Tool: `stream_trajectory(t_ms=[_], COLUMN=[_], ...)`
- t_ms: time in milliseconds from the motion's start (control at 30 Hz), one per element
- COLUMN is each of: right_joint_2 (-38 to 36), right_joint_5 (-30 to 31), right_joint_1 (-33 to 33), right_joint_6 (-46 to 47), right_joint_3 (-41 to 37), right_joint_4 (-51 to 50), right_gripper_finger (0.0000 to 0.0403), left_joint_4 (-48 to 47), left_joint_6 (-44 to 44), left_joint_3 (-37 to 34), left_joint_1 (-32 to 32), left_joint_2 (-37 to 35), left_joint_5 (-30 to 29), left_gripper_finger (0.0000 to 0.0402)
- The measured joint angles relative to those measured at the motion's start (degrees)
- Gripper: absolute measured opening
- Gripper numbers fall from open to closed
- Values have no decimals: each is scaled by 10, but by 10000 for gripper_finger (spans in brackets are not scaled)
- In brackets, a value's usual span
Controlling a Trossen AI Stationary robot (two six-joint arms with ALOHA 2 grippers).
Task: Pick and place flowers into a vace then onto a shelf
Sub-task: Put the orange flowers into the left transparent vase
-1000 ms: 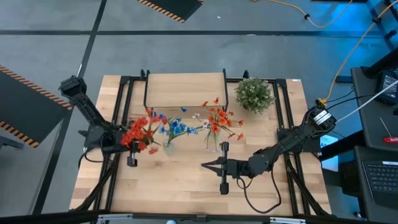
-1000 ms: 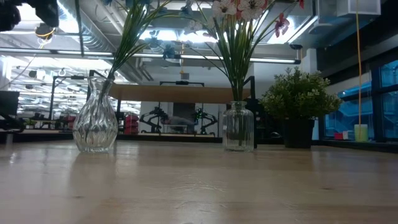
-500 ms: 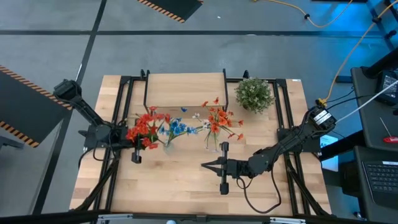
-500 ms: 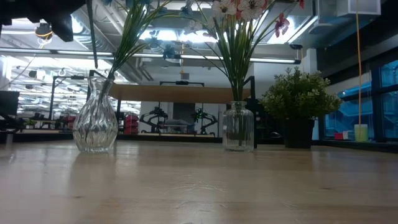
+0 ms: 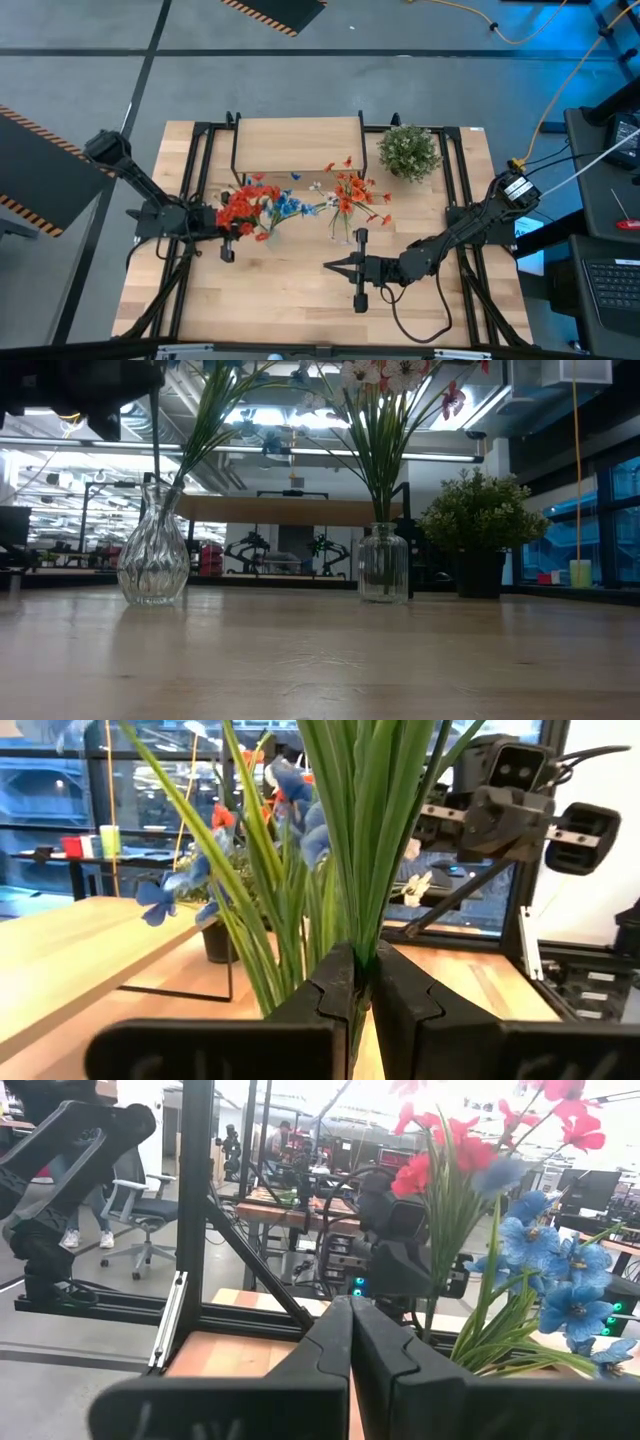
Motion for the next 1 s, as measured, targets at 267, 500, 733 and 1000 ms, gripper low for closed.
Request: stream_trajectory(t_ms=[267,500,733,1000], right_joint_2=[0,0,0,0], right_joint_5=[0,0,0,0], right_joint_1=[0,0,0,0], right_joint_6=[0,3,4,4], right_joint_3=[0,0,0,0], right_joint_4=[-10,-23,-24,-24], right_gripper_finger=[4,4,4,4], left_joint_4=[4,4,4,13], left_joint_6=[-31,-52,-61,-71], left_joint_3=[0,0,0,0], left_joint_1=[17,17,17,17], left_joint_2=[35,61,92,115], left_joint_5=[3,3,3,3], left_gripper_finger=[14,15,15,16])
